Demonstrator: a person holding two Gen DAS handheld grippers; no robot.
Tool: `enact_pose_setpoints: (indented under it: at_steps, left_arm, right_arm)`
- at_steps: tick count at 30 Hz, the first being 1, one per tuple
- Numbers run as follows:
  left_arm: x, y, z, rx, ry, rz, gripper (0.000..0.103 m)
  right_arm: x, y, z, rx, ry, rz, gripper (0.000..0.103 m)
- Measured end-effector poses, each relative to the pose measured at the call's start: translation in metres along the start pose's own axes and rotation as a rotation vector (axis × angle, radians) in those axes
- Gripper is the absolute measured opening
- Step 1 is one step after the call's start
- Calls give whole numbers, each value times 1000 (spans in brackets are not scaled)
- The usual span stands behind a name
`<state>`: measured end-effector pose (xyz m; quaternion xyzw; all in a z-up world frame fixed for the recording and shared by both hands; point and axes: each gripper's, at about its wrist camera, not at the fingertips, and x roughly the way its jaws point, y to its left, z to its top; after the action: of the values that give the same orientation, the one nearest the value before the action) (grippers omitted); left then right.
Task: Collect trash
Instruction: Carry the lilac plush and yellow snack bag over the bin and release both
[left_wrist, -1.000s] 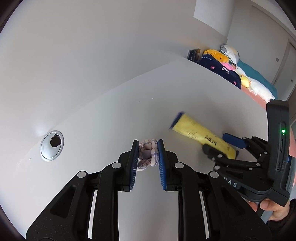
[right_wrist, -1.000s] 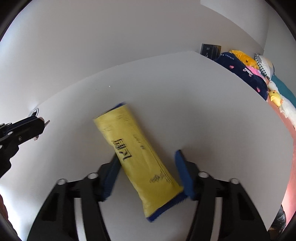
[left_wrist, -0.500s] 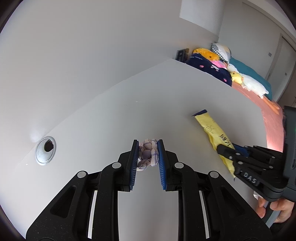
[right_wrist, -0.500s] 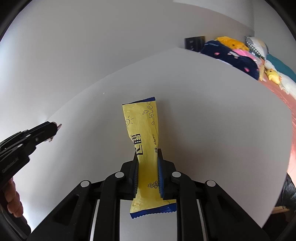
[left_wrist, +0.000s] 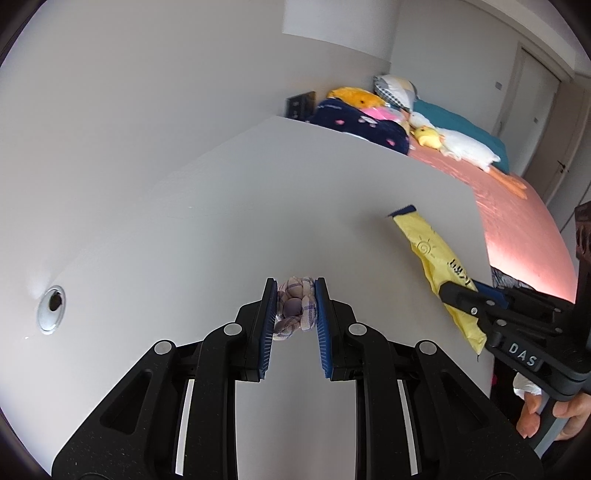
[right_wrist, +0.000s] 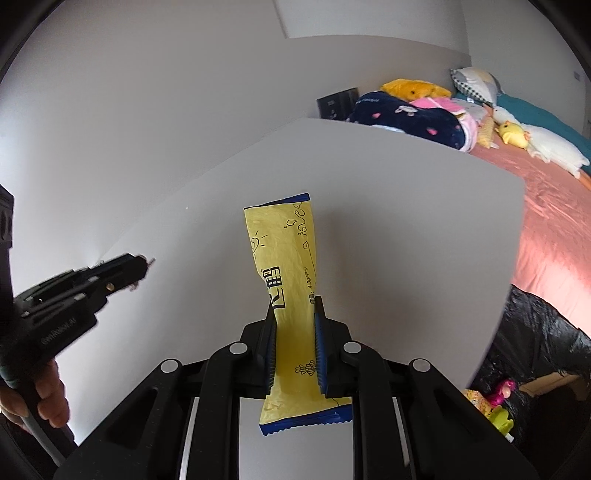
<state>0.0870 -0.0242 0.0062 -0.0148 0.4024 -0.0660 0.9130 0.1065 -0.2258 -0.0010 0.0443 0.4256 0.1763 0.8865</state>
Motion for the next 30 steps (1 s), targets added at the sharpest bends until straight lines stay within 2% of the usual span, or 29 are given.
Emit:
enact_pose_setpoints:
  at_steps: [30]
  left_arm:
    - [22,-145,-5,193,40,-150,20]
  right_arm:
    - [-101,-98,-43,163,-106,-75,18]
